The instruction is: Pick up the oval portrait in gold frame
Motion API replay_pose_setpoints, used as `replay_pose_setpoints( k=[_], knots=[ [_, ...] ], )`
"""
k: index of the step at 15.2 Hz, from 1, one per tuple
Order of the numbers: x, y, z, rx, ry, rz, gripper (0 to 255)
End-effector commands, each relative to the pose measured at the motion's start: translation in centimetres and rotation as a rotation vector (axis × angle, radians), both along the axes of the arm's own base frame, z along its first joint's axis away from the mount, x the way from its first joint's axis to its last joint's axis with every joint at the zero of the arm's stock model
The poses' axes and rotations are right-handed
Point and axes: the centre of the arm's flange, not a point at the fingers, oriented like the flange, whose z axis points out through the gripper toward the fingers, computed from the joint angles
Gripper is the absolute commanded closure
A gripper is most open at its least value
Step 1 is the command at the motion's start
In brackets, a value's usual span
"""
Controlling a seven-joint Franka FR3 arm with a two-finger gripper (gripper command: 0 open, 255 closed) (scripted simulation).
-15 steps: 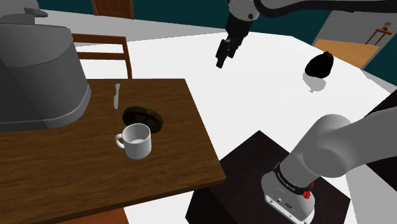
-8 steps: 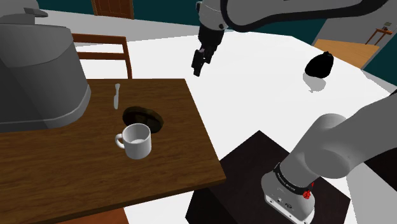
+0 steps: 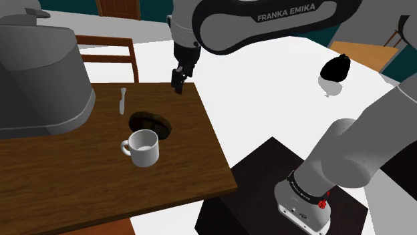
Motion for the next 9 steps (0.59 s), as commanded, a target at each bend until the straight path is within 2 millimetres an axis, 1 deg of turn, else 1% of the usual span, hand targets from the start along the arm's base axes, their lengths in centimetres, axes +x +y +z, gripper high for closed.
replay_pose_setpoints(
  k=[1,9],
  knots=[
    [0.1,2.3,-1.2,-0.011,0.001,0.039,0],
    [0.7,11.9,-5.9,-0.054,0.004,0.192,0]
  ],
)
